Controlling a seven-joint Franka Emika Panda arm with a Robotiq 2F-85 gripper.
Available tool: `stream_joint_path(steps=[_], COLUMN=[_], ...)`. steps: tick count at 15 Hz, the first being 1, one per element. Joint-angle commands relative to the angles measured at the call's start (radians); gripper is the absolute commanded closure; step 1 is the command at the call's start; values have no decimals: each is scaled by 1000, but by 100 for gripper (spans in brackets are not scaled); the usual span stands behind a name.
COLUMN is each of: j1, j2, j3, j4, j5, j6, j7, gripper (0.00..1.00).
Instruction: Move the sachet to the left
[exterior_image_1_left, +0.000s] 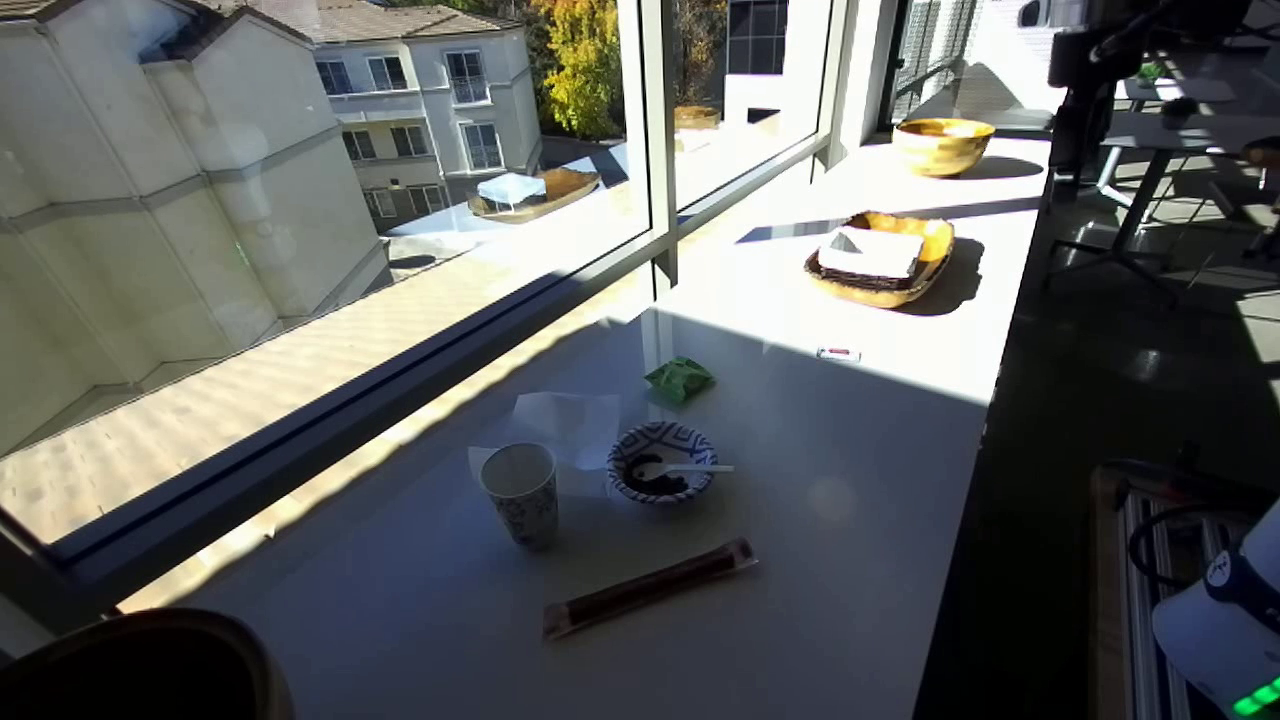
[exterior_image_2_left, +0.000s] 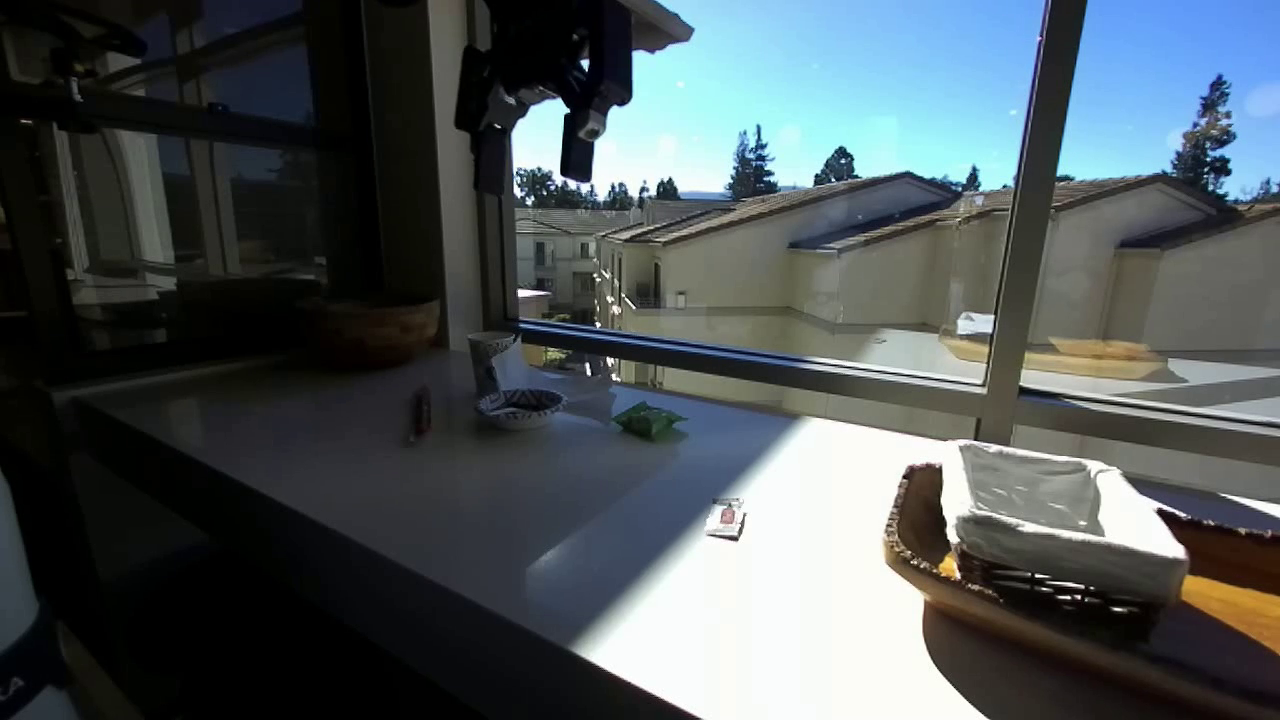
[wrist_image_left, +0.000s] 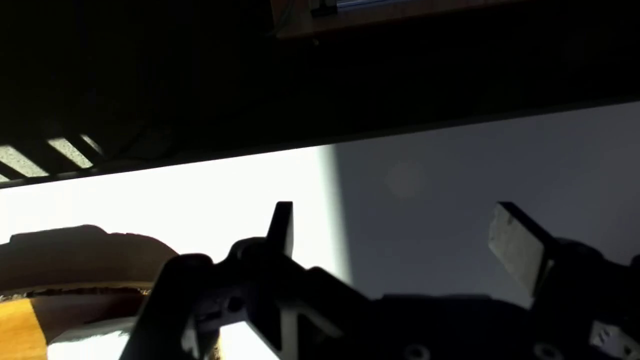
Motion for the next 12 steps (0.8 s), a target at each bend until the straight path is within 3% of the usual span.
stream_joint_path(steps=[1, 4, 7, 12], j1=[65, 109, 152, 185], j2=[1, 33, 74, 241], j3=[-18, -41, -95, -189], j4=[-36, -77, -137, -144], j5=[17, 25, 107, 305], j6=[156, 342, 495, 618], j7=[-64, -163, -284, -499], gripper=[0, 0, 0, 0])
